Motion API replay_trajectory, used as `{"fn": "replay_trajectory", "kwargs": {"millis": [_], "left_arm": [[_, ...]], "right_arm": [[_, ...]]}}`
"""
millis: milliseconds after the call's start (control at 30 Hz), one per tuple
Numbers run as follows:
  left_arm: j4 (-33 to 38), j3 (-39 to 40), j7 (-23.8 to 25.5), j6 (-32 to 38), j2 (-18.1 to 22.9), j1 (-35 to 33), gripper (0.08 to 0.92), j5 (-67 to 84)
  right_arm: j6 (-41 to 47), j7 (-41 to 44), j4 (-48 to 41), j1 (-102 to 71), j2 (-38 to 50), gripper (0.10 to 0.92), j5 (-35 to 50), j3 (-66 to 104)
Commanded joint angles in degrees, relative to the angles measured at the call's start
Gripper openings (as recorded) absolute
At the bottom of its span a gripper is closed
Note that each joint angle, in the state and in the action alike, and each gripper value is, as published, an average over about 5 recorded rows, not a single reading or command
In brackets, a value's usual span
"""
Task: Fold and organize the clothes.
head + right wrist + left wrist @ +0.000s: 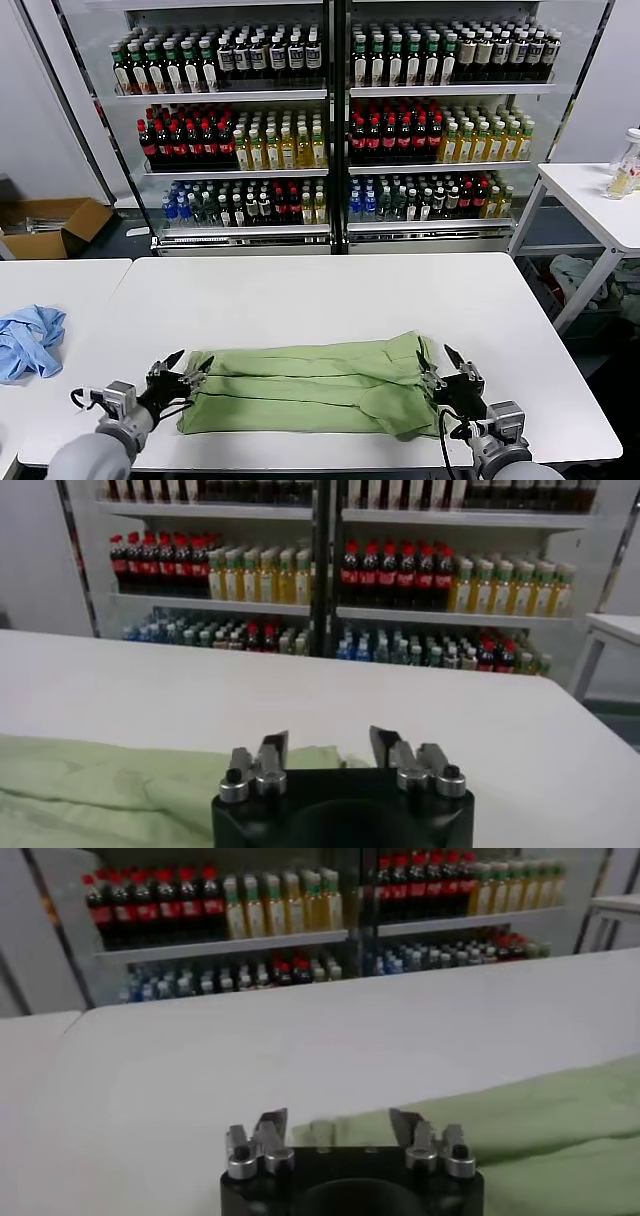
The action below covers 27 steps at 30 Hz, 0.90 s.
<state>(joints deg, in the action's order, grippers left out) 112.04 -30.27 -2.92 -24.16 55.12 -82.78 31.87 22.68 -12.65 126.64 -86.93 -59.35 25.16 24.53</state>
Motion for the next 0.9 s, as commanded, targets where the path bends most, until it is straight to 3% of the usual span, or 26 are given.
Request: {"fn": "replay_trajectory", "kwargs": {"millis": [33, 200, 333, 900], "left_arm": [[4.37, 3.62, -18.24, -1.39, 8.79, -3.14, 0.742, -2.60], [3.42, 3.59, -19.28, -1.46, 10.71, -3.54, 0.817, -1.45], [2.26, 3.62, -19.64, -0.55, 11.62, -1.86, 0.811, 2.40], [0.54, 4.54, -18.89, -0.55, 12.90, 0.21, 0.342, 3.93]], "right_arm": [[-0.26, -0.15, 0.86, -0.42, -0.51, 0.656, -2.63, 1.24], [-0.39, -0.40, 0.41, 0.04, -0.51, 0.789, -3.12, 0.61], [-0.55, -0.52, 0.02, 0.41, -0.53, 0.820, -3.43, -0.05], [-1.15, -0.68, -1.24, 0.88, -1.04, 0.823, -4.57, -1.24]]}}
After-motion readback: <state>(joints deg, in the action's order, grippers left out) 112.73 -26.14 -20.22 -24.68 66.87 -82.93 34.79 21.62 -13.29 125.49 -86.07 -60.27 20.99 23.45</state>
